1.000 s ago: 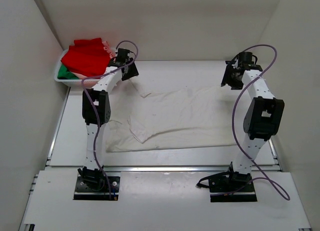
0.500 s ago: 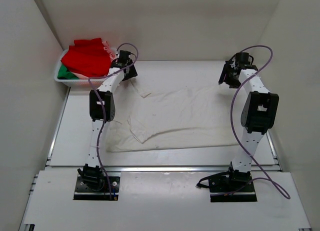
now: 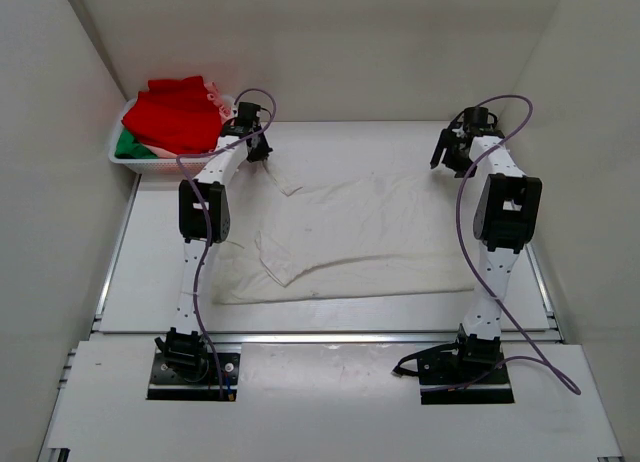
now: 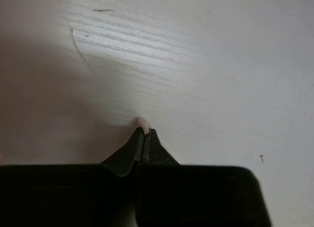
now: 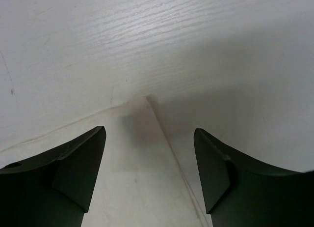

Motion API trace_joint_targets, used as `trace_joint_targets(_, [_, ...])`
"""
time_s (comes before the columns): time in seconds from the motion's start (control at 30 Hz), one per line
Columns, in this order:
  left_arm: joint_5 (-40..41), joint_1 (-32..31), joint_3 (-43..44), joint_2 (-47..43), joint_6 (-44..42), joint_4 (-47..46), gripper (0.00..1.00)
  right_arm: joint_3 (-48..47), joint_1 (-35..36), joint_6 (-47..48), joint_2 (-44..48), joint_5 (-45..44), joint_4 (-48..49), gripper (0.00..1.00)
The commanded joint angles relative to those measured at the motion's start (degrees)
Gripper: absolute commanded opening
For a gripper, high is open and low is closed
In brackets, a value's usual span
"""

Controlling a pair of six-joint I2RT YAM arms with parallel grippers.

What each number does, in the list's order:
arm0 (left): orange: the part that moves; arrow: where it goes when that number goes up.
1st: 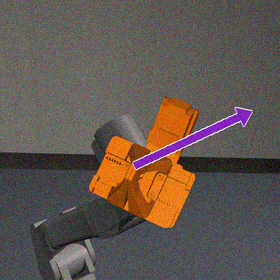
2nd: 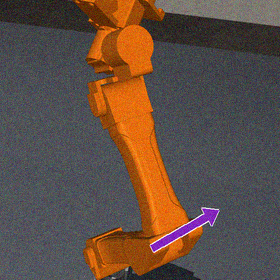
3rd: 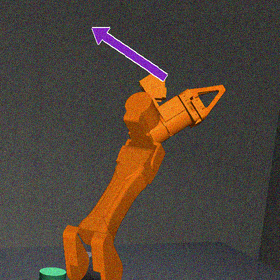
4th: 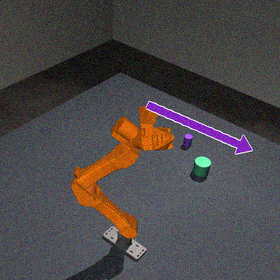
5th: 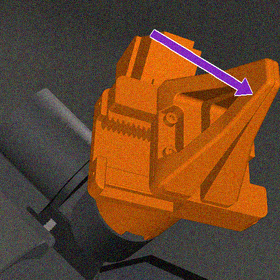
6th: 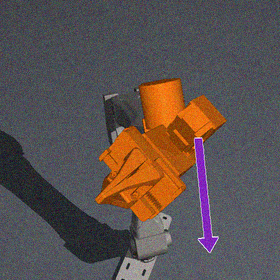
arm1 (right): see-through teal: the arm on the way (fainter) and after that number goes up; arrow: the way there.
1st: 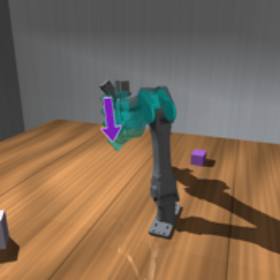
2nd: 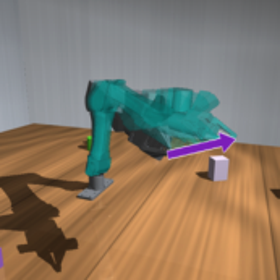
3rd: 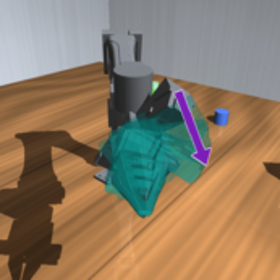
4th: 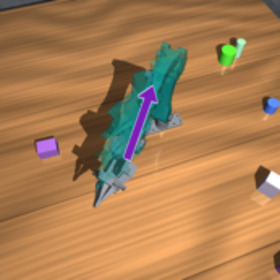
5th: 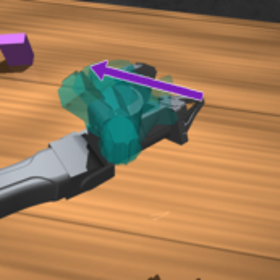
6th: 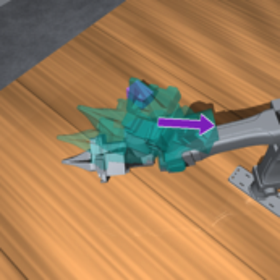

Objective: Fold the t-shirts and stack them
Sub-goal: Grap the side of the flattened tshirt furthest away from the robot with both arms

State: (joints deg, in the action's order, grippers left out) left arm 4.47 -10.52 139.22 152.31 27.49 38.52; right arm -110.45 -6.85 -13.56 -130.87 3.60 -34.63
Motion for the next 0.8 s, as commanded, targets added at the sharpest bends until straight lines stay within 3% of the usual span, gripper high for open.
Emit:
trace_joint_targets(0.0, [-4.20,0.33,-0.44,-4.47,0.29,-0.90,0.00,-4.76,-0.09,-0.85,-2.46,1.15,0.00,0.70])
trace_joint_targets(0.17, [-7.63,0.50,-1.49,-7.46,0.38,-1.96,0.00,-12.49,0.17,-1.64,-9.48,4.49,-3.42,0.63])
trace_joint_targets(0.2, [-8.33,0.50,-1.84,-7.99,0.72,-2.13,0.00,-12.42,0.26,-2.08,-10.19,5.36,-3.77,0.45])
trace_joint_targets(0.27, [-10.35,1.12,-2.72,-9.39,1.34,-3.19,0.00,-13.73,0.26,-2.43,-10.90,5.99,-4.30,0.27])
trace_joint_targets(0.3, [-10.88,1.47,-3.25,-9.57,1.87,-3.36,0.00,-13.82,0.09,-2.35,-11.07,6.77,-4.30,0.11])
trace_joint_targets(0.33, [-12.02,1.73,-3.51,-10.62,2.13,-4.24,0.00,-13.82,0.00,-2.35,-11.60,6.86,-4.39,0.01])
trace_joint_targets(0.57, [-15.54,3.40,-9.83,-17.48,2.31,-9.43,0.00,-13.91,-0.88,-2.61,-10.46,7.40,-3.33,0.00])
trace_joint_targets(0.77, [-16.51,3.05,-13.96,-22.13,0.99,-6.89,0.00,-14.17,-1.32,-2.00,-8.53,9.15,-3.07,0.01])
